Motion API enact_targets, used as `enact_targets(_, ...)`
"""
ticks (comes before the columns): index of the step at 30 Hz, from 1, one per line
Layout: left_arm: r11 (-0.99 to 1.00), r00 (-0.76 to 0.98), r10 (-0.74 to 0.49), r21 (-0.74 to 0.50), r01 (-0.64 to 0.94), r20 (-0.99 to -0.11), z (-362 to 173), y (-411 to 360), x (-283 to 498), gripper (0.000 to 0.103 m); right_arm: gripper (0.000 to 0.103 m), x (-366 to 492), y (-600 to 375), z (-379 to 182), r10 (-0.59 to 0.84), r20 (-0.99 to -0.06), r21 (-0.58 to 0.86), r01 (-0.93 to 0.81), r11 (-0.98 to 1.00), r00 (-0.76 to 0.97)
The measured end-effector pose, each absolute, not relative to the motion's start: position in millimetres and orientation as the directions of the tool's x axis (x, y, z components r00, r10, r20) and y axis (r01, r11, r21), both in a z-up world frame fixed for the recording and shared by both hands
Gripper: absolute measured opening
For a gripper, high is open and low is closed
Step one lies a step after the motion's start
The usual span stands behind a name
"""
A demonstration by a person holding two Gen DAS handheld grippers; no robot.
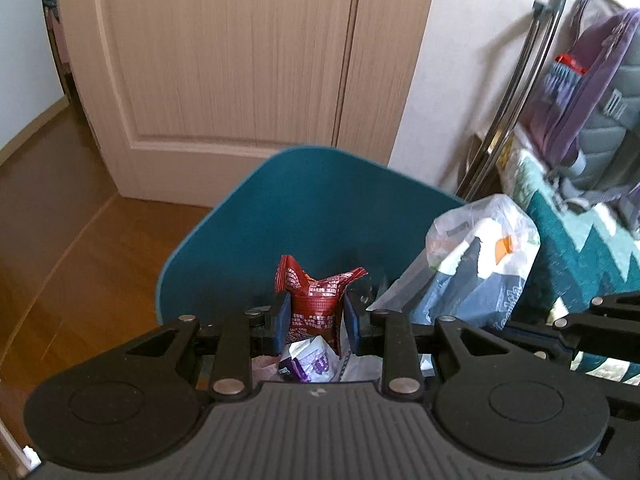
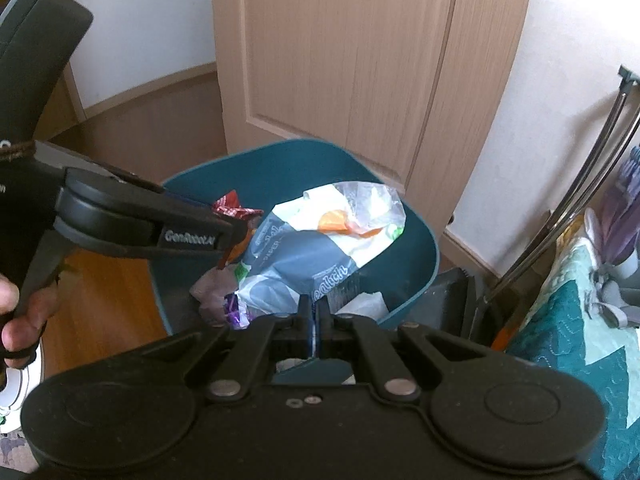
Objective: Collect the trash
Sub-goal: 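Open both tools to drop the wrapper and bag into the wastebasket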
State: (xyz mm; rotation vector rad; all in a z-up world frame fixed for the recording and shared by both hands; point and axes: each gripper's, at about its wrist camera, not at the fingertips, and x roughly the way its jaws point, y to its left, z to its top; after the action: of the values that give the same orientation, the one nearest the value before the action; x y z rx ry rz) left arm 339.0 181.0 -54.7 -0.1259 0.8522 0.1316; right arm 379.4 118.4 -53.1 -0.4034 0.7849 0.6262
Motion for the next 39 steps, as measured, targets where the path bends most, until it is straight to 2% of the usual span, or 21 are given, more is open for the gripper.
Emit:
enact_targets(12, 0.991, 0.557, 0.033, -0.045, -0.125, -0.830, -87, 173, 361, 0.028, 0.003, 389, 134, -74, 0.327, -0.819, -0.093, -0.672, 0.734, 0.471)
enact_targets(15, 0.989, 0.542, 0.029, -0.054, -0.136, -0.840, -90, 173, 361, 0.029, 0.006, 390, 132, -74, 0.327, -0.823, -0.076, -0.661, 0.746, 0.464)
enact_targets(20, 0.984, 0.536, 0.020, -0.079, -0.160, -0.844, -87, 177, 355, 0.031, 0.019, 387, 126, -66, 0.355, -0.811, -0.041, -0.651, 0.758, 0.465)
enact_targets(21, 0.984, 0.542, 0.019, -0.081, -0.159, -0.840, -84, 177, 353, 0.033, 0.020, 384, 125, -64, 0.360, -0.807, -0.038, -0.649, 0.760, 0.468)
enact_targets(22, 0.984, 0.550, 0.018, -0.084, -0.160, -0.835, -81, 178, 350, 0.042, 0.022, 382, 124, -61, 0.364, -0.803, -0.035, -0.648, 0.761, 0.471)
enact_targets(23, 0.983, 0.561, 0.020, -0.087, -0.164, -0.828, -77, 179, 346, 0.060, 0.023, 380, 122, -59, 0.369, -0.799, -0.031, -0.646, 0.763, 0.475)
enact_targets(25, 0.981, 0.587, 0.028, -0.091, -0.171, -0.809, -69, 178, 341, 0.072, 0.023, 376, 119, -55, 0.378, -0.792, -0.021, -0.641, 0.767, 0.479)
enact_targets(35, 0.984, 0.682, 0.039, -0.092, -0.155, -0.730, -12, 169, 290, 0.072, 0.037, 337, 99, -10, 0.443, -0.728, 0.004, -0.643, 0.766, 0.523)
enact_targets(39, 0.986, 0.717, 0.045, -0.083, -0.143, -0.696, 8, 162, 267, 0.072, 0.039, 319, 89, 12, 0.476, -0.694, 0.029, -0.639, 0.768, 0.540)
